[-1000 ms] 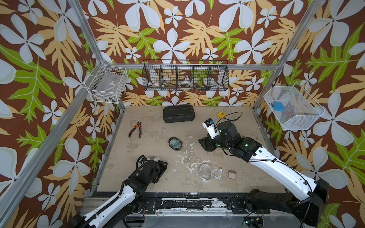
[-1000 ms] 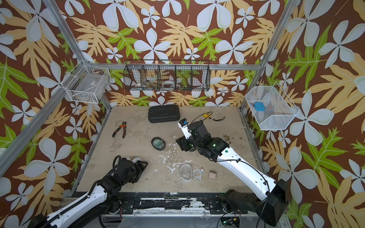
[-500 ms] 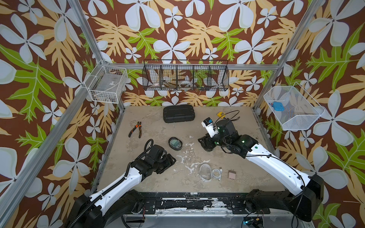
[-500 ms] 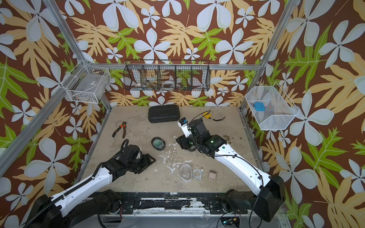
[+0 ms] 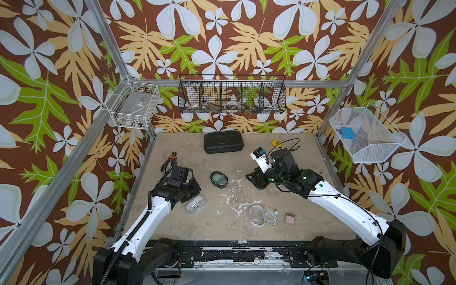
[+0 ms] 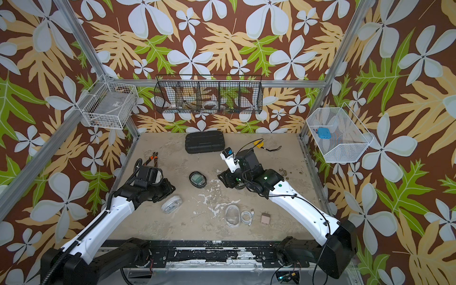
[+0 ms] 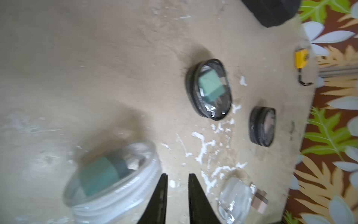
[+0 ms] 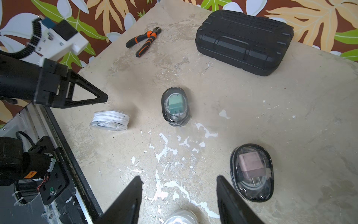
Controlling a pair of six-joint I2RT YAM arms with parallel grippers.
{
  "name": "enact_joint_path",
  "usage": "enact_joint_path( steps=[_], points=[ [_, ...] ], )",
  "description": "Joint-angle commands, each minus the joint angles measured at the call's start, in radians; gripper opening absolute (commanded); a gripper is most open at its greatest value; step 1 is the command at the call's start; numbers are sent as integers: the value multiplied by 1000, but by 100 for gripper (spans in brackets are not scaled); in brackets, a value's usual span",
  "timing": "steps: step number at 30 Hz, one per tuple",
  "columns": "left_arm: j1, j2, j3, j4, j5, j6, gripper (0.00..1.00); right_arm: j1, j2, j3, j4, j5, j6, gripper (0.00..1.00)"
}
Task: Pack away charging kits
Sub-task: Place the storage bag at the center of the board, then adjust the storage bag at the center of the board.
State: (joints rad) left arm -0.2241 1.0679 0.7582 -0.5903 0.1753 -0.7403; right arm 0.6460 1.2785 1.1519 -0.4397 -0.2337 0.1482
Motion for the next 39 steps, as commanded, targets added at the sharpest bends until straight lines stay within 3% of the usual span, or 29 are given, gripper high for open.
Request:
enact_joint_path(
  steps=[1, 3, 7, 14, 21, 28, 39],
  points=[
    [9, -6, -16, 12, -35, 68, 23, 0, -13, -11, 21, -10, -9, 62],
    [9, -9, -41, 13, -59, 73, 23, 0, -21, -24, 23, -9, -12, 62],
    [9, -50, -132, 41, 21, 27, 22, 0, -18, -37, 29, -9, -13, 62],
    [3, -219, -298, 80, 124, -136, 20, 0, 14, -36, 44, -23, -6, 63],
    [-98, -317, -381, 157, 174, -327, 18, -1, 39, -24, 44, -31, -6, 62],
    [-216, -304, -388, 179, 144, -408, 18, -1, 42, -33, 35, -39, -2, 62],
    [-218, -142, -438, 422, 163, -444, 17, 0, 49, -26, 23, -32, -18, 63]
  ],
)
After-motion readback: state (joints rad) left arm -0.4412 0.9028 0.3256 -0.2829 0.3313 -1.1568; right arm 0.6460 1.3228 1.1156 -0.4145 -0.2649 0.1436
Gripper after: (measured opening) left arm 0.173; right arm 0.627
